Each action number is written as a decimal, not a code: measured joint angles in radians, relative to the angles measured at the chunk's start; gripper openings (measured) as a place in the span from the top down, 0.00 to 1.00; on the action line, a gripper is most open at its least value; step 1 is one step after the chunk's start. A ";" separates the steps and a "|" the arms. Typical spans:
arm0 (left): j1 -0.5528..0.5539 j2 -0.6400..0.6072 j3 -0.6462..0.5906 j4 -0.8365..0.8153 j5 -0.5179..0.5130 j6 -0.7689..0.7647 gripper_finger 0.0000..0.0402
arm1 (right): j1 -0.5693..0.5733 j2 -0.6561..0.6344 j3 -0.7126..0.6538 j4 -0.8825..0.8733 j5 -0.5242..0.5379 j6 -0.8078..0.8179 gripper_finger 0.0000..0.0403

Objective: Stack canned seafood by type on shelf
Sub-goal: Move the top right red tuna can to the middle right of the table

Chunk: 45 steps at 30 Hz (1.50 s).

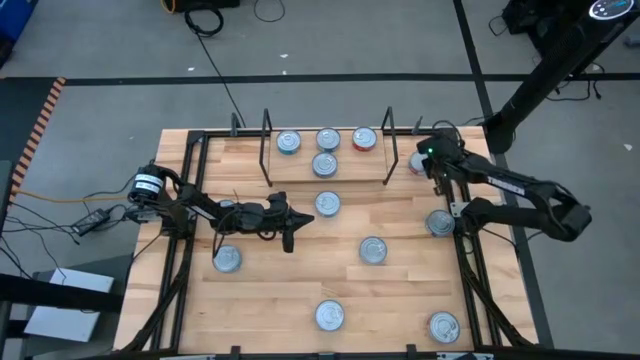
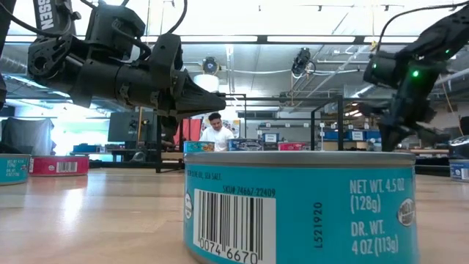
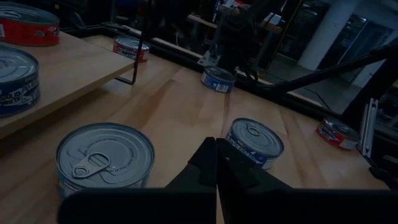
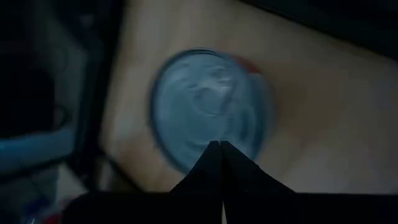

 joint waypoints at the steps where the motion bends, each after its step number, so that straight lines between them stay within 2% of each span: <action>1: 0.000 0.000 0.000 0.000 0.000 0.000 1.00 | 0.004 0.015 -0.005 0.002 -0.002 0.040 1.00; 10: 0.000 0.000 0.000 -0.001 0.000 0.000 1.00 | 0.041 0.076 -0.013 0.018 0.009 0.260 1.00; 17: 0.000 0.000 0.000 -0.001 0.000 0.001 1.00 | 0.086 0.042 -0.013 -0.047 -0.029 0.296 1.00; 30: 0.000 0.000 0.000 -0.001 0.022 0.005 1.00 | 0.305 -0.104 -0.014 -0.369 -0.024 0.470 1.00; 38: 0.000 0.000 0.000 -0.001 0.050 0.005 1.00 | 0.464 -0.117 -0.014 -0.418 -0.033 0.468 1.00; 45: 0.000 0.000 0.000 -0.001 0.068 0.006 1.00 | 0.595 -0.117 -0.014 -0.417 -0.083 0.467 1.00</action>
